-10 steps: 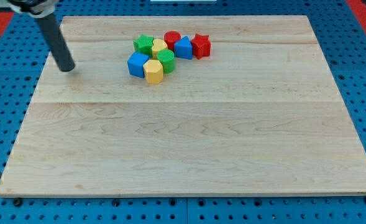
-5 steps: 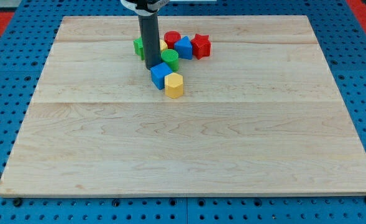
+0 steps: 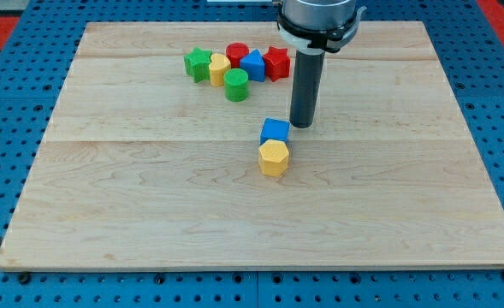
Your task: Move blue cube along with yellow hexagon towards bottom center
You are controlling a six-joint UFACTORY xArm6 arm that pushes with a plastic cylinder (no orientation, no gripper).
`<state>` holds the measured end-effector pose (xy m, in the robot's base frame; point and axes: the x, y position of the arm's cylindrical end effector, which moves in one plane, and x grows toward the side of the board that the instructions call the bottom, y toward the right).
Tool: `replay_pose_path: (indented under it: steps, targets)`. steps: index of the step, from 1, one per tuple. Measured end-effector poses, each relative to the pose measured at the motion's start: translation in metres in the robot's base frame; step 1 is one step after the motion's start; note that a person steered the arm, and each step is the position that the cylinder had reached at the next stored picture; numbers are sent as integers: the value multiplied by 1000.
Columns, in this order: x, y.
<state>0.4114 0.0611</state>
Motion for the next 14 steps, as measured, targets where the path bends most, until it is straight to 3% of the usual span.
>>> replay_pose_path:
  steps: [2,7,9,11,12,13,14]
  targets:
    - [-21,-96]
    - [-21,-168]
    - [-13,-86]
    - [45,-18]
    - [34,-7]
    - [-7,6]
    - [-2,45]
